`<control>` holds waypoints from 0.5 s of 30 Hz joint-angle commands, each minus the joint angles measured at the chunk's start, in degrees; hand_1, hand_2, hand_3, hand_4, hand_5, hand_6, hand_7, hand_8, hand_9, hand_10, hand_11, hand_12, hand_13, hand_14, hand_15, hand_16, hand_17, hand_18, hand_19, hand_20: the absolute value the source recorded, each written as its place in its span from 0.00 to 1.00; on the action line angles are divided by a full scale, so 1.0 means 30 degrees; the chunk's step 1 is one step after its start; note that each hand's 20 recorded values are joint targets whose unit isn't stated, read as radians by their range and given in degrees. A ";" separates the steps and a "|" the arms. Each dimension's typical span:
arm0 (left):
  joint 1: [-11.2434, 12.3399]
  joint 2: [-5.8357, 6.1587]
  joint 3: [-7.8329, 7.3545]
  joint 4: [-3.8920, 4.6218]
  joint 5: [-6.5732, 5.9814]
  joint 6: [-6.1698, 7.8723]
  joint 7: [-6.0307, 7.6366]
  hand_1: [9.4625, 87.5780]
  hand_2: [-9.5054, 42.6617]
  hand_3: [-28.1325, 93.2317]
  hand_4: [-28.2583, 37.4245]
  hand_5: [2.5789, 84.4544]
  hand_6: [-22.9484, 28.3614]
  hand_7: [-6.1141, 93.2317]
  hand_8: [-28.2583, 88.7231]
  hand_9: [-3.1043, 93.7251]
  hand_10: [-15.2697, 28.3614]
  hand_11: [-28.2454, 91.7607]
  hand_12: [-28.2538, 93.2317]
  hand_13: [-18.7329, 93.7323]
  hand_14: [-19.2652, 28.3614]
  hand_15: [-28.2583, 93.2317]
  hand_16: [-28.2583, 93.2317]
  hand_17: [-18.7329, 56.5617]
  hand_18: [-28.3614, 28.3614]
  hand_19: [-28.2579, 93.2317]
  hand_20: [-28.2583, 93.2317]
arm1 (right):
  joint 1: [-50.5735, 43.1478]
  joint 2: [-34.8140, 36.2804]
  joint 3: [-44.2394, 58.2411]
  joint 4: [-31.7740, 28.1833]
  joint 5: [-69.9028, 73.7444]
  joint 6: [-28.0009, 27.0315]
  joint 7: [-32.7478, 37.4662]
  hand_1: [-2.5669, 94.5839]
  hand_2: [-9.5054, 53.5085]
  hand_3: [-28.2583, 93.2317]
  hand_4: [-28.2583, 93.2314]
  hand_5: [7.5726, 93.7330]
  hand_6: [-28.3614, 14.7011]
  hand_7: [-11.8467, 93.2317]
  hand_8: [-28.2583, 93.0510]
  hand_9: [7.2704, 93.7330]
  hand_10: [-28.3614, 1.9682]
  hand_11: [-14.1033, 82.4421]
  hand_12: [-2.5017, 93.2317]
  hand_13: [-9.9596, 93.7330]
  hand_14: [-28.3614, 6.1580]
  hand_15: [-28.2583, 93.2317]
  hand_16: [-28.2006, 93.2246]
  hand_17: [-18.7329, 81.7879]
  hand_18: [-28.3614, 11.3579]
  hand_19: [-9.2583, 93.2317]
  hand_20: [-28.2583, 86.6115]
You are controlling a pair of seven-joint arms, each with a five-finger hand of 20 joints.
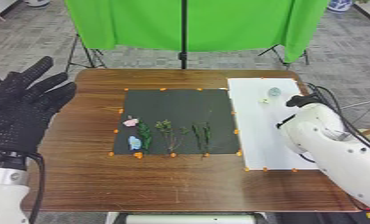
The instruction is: Arrange flowers
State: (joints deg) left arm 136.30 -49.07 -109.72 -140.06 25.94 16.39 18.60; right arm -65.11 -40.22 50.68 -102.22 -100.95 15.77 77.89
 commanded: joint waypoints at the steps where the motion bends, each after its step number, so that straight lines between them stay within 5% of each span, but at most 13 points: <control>1: -0.0247 -0.0002 0.0422 0.0163 0.0110 -0.0027 -0.0236 0.15 0.36 0.86 0.03 0.40 0.64 0.23 0.16 0.37 0.85 0.47 0.33 0.40 1.00 0.66 0.15 0.20 1.00 0.88 0.00 | -0.0220 0.1083 0.0008 0.0461 0.0035 -0.0040 0.0552 0.33 0.19 0.82 0.05 0.40 0.51 0.19 0.15 0.78 0.22 0.34 0.15 0.89 0.52 0.74 0.34 0.73 0.18 1.00 0.24; 15: -0.0610 0.0109 0.0646 0.0334 0.0132 -0.0198 -0.0385 0.15 0.36 0.86 0.03 0.40 0.64 0.23 0.16 0.38 0.85 0.48 0.33 0.40 1.00 0.66 0.15 0.20 1.00 0.88 0.00 | 0.0805 0.1545 -0.2307 0.1401 0.0943 -0.2346 -0.0330 0.38 0.13 0.81 0.05 0.46 0.59 0.20 0.14 0.79 0.24 0.33 0.15 0.90 0.53 0.71 0.35 0.75 0.24 1.00 0.15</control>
State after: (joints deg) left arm 134.37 -48.89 -108.25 -139.62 26.07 16.20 18.08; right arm -65.06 -36.25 48.48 -99.17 -97.58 12.54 78.44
